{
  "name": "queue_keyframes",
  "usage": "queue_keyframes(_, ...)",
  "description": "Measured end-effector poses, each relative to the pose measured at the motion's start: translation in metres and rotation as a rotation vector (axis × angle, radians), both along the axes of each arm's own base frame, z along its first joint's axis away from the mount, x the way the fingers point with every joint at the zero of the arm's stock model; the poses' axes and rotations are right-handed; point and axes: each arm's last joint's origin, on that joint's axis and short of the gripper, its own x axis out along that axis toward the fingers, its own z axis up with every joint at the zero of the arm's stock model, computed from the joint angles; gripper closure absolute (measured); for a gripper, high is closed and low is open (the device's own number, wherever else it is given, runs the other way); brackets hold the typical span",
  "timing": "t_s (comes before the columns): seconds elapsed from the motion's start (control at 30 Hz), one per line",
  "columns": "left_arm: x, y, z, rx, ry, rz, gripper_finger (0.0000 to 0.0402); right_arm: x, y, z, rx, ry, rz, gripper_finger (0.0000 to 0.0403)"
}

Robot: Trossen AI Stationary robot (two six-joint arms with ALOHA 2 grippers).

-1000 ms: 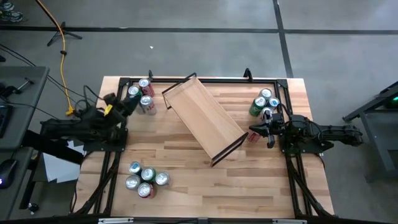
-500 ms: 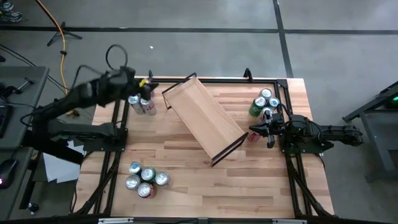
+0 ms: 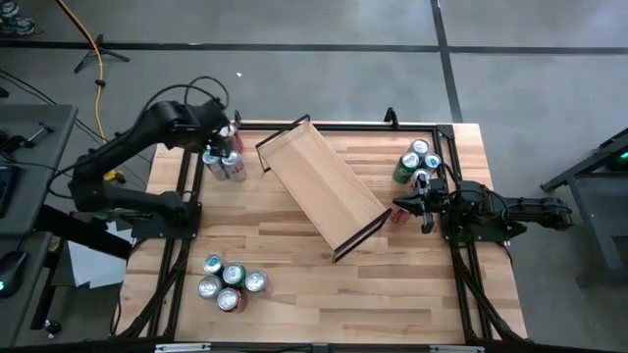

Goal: Place canned beverage on shelf
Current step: Put the top left blue soda can on the shelf

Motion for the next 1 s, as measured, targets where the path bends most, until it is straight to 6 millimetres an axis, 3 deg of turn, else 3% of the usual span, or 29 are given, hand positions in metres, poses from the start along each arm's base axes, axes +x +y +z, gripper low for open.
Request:
queue_keyframes(0.23,-0.003,0.012,-0.037,-0.1,0.058,0.064,0.0149,0.0,0.0,0.0,0.0,0.0,0.0,0.0402)
queue_keyframes(0.43,-0.007,0.023,-0.058,-0.078,-0.013,0.163,0.0149,0.0,0.0,0.0,0.0,0.0,0.0,0.0402)
queue_keyframes(0.6,-0.007,0.032,-0.065,-0.044,-0.07,0.212,0.0149,0.0,0.0,0.0,0.0,0.0,0.0,0.0402)
queue_keyframes(1.0,-0.012,0.033,-0.067,-0.073,-0.017,0.225,0.0149,0.0,0.0,0.0,0.0,0.0,0.0,0.0402)
